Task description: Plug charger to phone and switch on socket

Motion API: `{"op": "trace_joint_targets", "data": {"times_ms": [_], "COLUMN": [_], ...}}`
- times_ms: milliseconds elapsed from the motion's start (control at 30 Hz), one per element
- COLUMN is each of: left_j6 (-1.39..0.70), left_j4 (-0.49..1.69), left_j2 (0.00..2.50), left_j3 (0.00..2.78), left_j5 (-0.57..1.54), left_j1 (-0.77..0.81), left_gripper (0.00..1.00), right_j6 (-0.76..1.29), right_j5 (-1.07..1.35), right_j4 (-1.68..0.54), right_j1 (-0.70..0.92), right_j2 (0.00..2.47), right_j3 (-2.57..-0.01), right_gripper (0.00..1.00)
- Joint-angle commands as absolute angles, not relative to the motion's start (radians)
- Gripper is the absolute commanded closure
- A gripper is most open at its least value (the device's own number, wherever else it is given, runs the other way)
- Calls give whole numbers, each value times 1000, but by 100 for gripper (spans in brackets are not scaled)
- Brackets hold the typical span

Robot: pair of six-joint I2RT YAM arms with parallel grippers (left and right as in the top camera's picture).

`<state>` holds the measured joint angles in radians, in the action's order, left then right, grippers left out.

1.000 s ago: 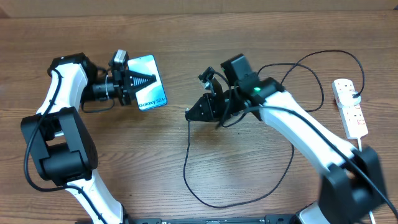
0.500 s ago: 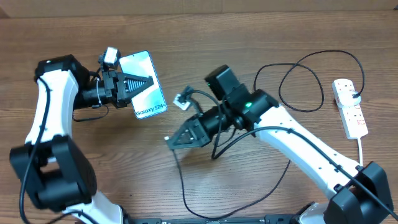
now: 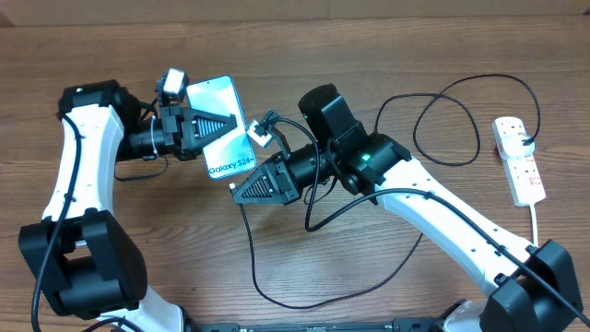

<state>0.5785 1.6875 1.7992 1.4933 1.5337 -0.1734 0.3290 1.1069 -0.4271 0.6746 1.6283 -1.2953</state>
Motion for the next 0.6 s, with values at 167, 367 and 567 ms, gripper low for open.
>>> {"op": "trace_joint_targets", "data": {"times_ms": [167,367,567], "left_j6": [579,579,580], "left_j4": [1691,1691,1689], "left_j2": [1785,1785,1785], "left_j3": [1499,1499,1499], "left_j5": [1580,1580,1581], "left_j1": [-168,-168,-168], "left_gripper": [96,96,96], "right_j6": [368,371,371], "right_j5": [1074,1105,1147], "right_j4": [-395,-394,-393], "right_j1": [669,665,657], "right_j2": [1627,1627,1627], "right_j3": [-1296,-1296,-1296], "right_gripper": [96,96,96]}}
